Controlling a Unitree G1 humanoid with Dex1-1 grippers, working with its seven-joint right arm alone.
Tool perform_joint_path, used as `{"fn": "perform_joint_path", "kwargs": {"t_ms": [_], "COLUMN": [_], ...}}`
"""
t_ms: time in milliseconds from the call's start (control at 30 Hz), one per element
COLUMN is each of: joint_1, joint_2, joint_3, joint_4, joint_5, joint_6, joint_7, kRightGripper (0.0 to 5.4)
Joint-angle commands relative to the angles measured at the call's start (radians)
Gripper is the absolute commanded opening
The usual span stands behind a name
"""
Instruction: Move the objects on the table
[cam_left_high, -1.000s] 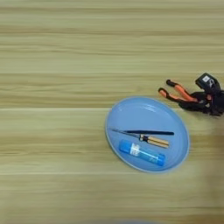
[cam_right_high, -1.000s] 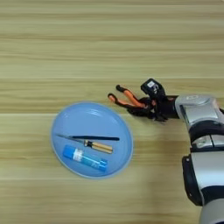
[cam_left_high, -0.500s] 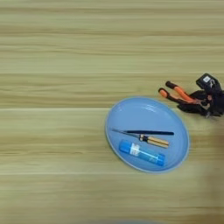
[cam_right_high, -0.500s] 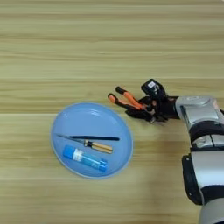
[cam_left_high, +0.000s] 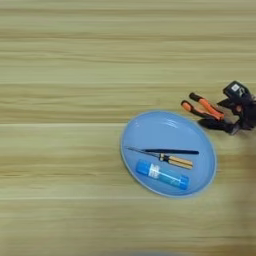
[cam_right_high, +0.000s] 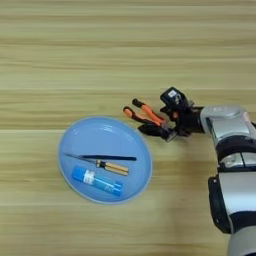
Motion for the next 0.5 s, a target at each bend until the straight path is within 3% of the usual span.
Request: {"fn": "perform_joint_path", "kwargs": {"t_ms": [33,300,500], "joint_1": [-0.095,-0.075,-0.001], "joint_2": [-0.044,-0.056,-0.069], "joint_3": [-0.030,-0.055,-0.077], "joint_4": [-0.097,-0.260,-0.536], "joint_5": [0.024,0.054,0.107], "joint_6": [0.004,0.057,0.157], "joint_7": [-0.013,0.011,0.051], "kRightGripper": [5.37,5.37,5.37]}}
